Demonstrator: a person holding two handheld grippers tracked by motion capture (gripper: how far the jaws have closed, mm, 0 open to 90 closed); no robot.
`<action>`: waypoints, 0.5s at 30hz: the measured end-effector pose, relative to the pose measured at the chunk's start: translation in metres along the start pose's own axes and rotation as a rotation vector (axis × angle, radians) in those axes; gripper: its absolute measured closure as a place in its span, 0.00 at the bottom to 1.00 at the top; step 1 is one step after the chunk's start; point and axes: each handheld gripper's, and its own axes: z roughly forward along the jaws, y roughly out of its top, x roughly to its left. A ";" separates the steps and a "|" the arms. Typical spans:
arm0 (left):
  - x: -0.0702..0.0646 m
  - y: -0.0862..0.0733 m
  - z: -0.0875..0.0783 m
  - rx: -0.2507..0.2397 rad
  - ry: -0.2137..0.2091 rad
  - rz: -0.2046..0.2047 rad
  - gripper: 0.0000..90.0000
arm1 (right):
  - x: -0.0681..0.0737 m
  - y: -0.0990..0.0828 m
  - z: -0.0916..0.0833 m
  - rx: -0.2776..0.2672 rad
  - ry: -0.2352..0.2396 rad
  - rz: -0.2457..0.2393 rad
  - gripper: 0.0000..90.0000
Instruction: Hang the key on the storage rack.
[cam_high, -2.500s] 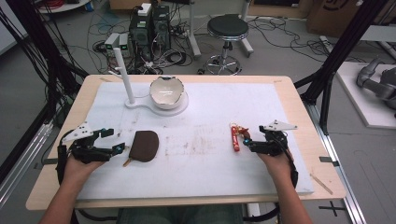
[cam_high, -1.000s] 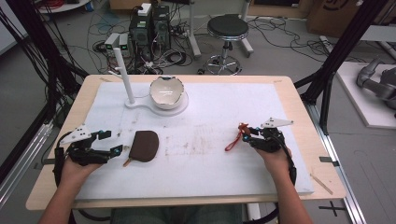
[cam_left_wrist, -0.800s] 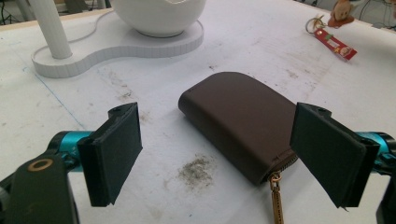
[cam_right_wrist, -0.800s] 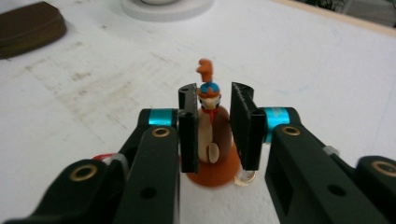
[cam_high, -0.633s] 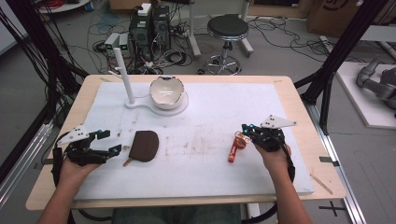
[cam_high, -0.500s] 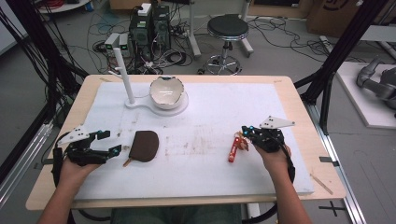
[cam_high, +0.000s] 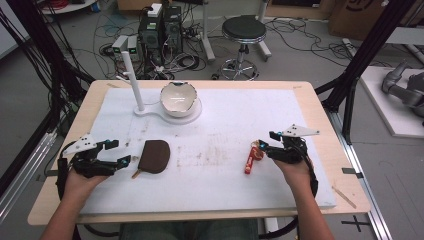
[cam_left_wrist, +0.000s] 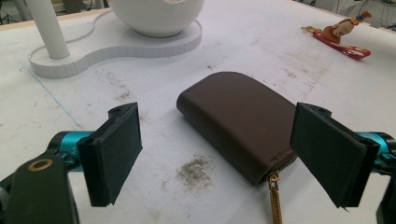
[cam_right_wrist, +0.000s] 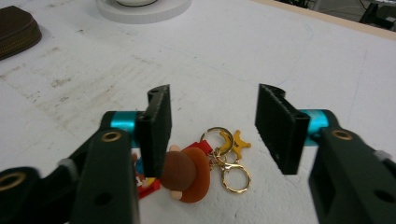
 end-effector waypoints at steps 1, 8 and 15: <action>0.000 0.000 0.000 0.000 0.000 0.000 0.18 | 0.001 -0.001 -0.001 -0.011 -0.002 -0.002 0.41; 0.000 0.000 0.001 0.001 -0.004 0.001 0.18 | 0.005 -0.002 -0.004 -0.032 0.001 -0.008 0.33; 0.001 0.000 -0.001 -0.003 -0.001 -0.003 0.18 | 0.018 -0.001 -0.003 -0.032 0.033 -0.050 0.25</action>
